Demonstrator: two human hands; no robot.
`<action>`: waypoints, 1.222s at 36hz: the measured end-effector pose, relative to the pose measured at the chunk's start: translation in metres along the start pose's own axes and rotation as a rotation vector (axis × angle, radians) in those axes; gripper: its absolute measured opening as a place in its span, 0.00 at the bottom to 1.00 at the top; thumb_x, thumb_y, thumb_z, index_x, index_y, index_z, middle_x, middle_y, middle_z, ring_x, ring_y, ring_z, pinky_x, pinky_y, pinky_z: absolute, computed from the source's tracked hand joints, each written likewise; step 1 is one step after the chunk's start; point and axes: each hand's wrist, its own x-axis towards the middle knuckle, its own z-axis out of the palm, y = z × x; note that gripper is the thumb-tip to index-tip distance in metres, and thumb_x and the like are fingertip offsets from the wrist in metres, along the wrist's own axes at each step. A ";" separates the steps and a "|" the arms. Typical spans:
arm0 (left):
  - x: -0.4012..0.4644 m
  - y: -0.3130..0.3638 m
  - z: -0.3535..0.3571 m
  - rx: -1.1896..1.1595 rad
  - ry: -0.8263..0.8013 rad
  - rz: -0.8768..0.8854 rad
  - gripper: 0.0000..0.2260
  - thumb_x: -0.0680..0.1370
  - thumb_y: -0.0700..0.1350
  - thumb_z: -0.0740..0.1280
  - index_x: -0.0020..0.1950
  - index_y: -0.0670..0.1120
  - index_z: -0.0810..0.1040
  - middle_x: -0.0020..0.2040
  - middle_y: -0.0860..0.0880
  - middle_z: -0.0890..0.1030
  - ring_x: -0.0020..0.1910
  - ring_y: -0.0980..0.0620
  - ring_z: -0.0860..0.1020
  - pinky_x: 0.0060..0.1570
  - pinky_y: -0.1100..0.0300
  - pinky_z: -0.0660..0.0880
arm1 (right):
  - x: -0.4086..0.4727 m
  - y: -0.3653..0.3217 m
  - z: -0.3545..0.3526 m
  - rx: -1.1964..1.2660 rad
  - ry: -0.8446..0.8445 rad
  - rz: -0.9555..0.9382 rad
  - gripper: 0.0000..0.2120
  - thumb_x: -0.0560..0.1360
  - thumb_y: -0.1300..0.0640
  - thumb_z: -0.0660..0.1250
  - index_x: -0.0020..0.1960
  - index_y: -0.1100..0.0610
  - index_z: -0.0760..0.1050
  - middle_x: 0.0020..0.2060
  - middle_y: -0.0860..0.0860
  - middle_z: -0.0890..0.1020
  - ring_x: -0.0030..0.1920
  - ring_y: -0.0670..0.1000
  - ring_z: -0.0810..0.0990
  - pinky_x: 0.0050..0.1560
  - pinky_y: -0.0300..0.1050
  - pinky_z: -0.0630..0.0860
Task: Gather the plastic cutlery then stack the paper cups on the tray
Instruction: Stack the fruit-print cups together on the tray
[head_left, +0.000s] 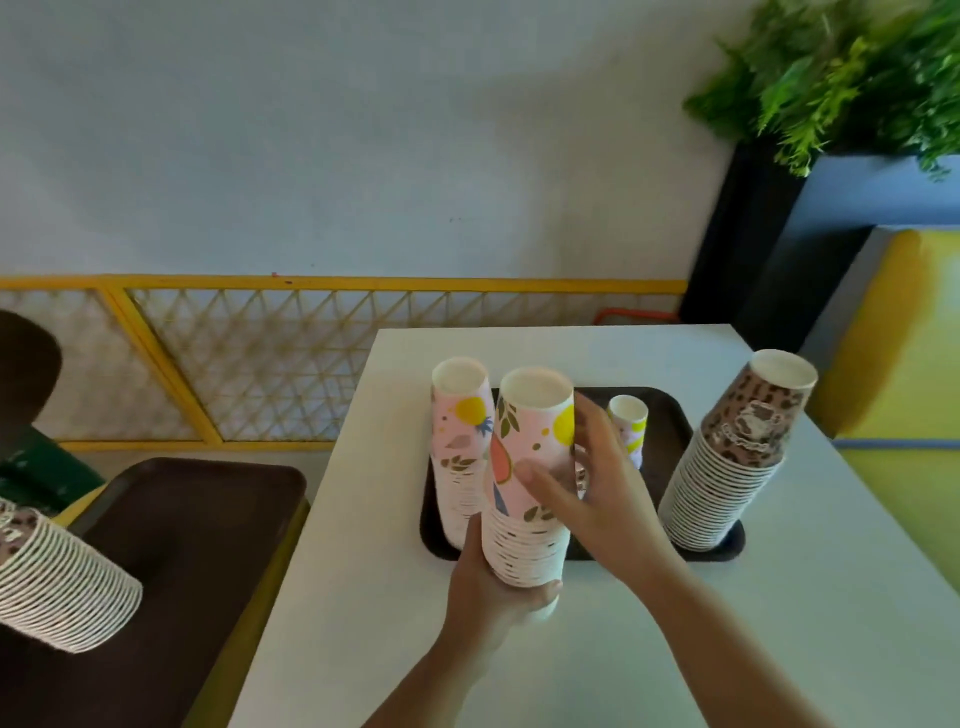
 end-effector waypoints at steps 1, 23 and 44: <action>0.001 0.001 0.007 0.011 0.003 -0.002 0.40 0.50 0.52 0.78 0.61 0.58 0.71 0.55 0.56 0.81 0.54 0.57 0.79 0.53 0.49 0.78 | 0.003 0.001 -0.009 0.006 -0.007 -0.005 0.33 0.64 0.39 0.69 0.66 0.44 0.64 0.59 0.43 0.75 0.61 0.43 0.75 0.58 0.47 0.76; 0.015 0.008 0.037 0.174 -0.001 -0.009 0.35 0.51 0.52 0.78 0.54 0.60 0.69 0.52 0.62 0.78 0.50 0.73 0.74 0.43 0.78 0.71 | 0.034 0.012 -0.060 -0.022 0.009 -0.029 0.21 0.67 0.49 0.71 0.58 0.45 0.70 0.48 0.43 0.81 0.49 0.40 0.80 0.44 0.30 0.77; 0.028 -0.003 0.038 0.148 -0.088 -0.013 0.38 0.50 0.55 0.77 0.57 0.62 0.68 0.54 0.63 0.78 0.53 0.68 0.76 0.47 0.75 0.71 | 0.066 -0.003 -0.079 0.082 0.311 -0.020 0.22 0.68 0.45 0.70 0.57 0.56 0.74 0.45 0.48 0.83 0.46 0.48 0.83 0.42 0.44 0.81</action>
